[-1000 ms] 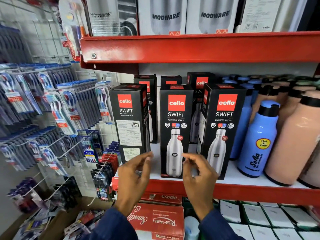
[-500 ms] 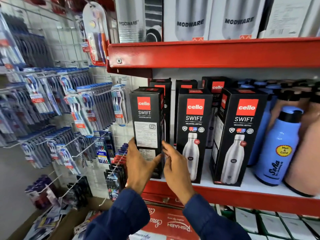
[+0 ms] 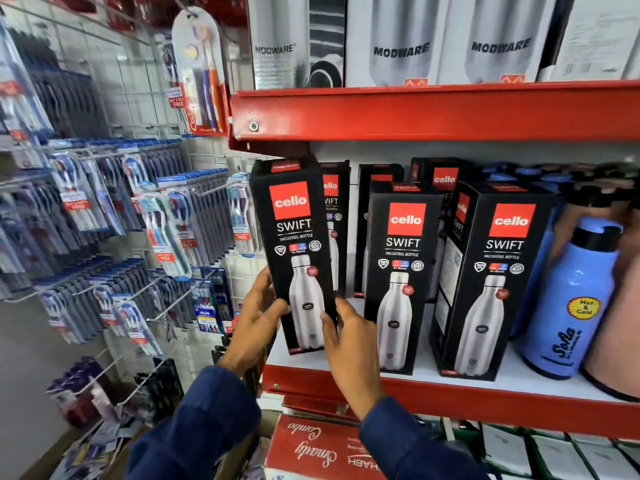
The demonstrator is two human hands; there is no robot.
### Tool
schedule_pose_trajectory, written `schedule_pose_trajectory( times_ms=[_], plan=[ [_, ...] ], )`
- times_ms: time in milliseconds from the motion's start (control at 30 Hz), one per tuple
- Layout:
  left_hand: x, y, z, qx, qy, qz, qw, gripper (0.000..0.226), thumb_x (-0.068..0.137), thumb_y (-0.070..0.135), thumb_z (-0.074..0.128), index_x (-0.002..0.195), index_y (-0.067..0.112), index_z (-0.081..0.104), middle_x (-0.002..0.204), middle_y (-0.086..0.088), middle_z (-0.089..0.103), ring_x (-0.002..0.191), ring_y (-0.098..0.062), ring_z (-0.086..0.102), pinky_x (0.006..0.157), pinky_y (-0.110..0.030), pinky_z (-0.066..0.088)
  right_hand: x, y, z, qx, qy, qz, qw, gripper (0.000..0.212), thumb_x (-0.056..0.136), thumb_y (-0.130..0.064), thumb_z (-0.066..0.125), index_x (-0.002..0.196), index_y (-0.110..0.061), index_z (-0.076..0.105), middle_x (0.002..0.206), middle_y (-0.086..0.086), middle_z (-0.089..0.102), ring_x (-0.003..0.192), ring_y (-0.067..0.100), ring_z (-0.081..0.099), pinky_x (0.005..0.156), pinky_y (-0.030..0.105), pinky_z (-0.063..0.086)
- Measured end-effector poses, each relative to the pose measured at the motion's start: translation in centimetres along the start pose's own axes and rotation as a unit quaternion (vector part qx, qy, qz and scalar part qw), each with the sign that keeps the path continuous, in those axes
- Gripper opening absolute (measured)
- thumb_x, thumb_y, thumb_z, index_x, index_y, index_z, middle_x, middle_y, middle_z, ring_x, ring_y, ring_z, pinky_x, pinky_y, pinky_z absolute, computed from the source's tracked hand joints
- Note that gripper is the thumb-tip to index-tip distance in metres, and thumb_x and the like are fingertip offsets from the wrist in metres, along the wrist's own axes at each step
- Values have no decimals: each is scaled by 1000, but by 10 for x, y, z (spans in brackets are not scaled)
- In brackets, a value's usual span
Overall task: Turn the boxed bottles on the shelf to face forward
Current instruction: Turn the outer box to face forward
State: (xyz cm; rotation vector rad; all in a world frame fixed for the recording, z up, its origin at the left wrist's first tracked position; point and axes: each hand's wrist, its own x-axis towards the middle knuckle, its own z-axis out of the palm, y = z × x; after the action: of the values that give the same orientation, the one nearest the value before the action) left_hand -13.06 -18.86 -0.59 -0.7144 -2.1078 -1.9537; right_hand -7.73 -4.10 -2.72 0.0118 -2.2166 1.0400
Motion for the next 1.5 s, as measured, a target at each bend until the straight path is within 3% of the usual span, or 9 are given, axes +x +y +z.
schedule_pose_trajectory(
  times_ms=[200, 400, 533, 633, 800, 1033, 1133, 1333, 1500],
  plan=[
    [7, -26, 3, 8, -49, -67, 996, 57, 95, 8, 41, 147, 33, 39, 148, 3, 52, 137, -18, 48, 117, -52, 36, -7, 19, 15, -5, 5, 39, 999, 28, 95, -24, 55, 121, -14, 60, 82, 0, 71, 71, 8, 68, 65, 26, 58],
    [-10, -43, 6, 54, -36, -52, 997, 57, 95, -3, 45, 143, 29, 44, 130, 16, 65, 122, -4, 60, 98, -21, 50, -17, 30, 19, -24, -2, 39, 999, 25, 96, -23, 53, 119, -18, 60, 79, 0, 69, 67, 8, 66, 62, 27, 57],
    [-26, -57, 6, 131, 22, -51, 990, 40, 87, 19, 64, 126, 23, 60, 114, 11, 73, 104, -4, 70, 94, -39, 58, -27, 36, 20, -62, -19, 37, 997, 30, 95, -23, 54, 123, -14, 60, 84, 5, 73, 70, 12, 68, 61, 19, 48],
    [-32, -58, 10, 176, 48, -49, 982, 43, 85, 15, 71, 125, 24, 61, 109, 18, 71, 97, 15, 65, 97, -32, 56, -33, 36, 19, -69, -23, 38, 997, 33, 95, -23, 54, 127, -14, 59, 97, 5, 76, 82, 14, 71, 73, 25, 57],
    [-43, -58, 7, 180, 48, -68, 980, 47, 85, 23, 68, 131, 22, 58, 122, 6, 72, 112, -5, 67, 102, -40, 54, -42, 32, 12, -57, -24, 29, 998, 28, 94, -20, 55, 120, -18, 64, 90, 7, 77, 78, 17, 72, 74, 35, 60],
    [-55, -54, 8, 187, 64, -46, 979, 39, 88, 9, 62, 125, 24, 62, 112, 11, 75, 102, 2, 69, 93, -33, 58, -50, 30, 5, -45, -41, 22, 998, 30, 95, -21, 55, 123, -19, 64, 94, 0, 76, 76, 9, 70, 71, 15, 54],
    [-58, -53, 8, 198, 70, -52, 976, 37, 89, 11, 62, 123, 23, 62, 110, 10, 75, 100, 1, 70, 91, -34, 59, -52, 28, 1, -32, -53, 16, 998, 28, 95, -20, 55, 121, -21, 65, 88, -1, 75, 72, 9, 68, 68, 21, 57],
    [-61, -48, 9, 196, 74, -64, 976, 35, 87, 10, 64, 119, 25, 64, 111, 12, 75, 99, 2, 70, 94, -32, 58, -53, 31, -10, 6, -59, 19, 998, 30, 93, -18, 59, 123, -19, 64, 106, -4, 75, 91, 3, 68, 84, 11, 53],
    [-75, -29, 21, 226, 245, 15, 943, 42, 85, 9, 63, 126, 17, 63, 119, 9, 63, 102, -5, 60, 94, -19, 45, -60, 36, -46, 70, -18, 40, 997, 26, 87, -13, 67, 111, -20, 72, 105, -11, 74, 93, -6, 67, 86, 11, 53]
  ],
)
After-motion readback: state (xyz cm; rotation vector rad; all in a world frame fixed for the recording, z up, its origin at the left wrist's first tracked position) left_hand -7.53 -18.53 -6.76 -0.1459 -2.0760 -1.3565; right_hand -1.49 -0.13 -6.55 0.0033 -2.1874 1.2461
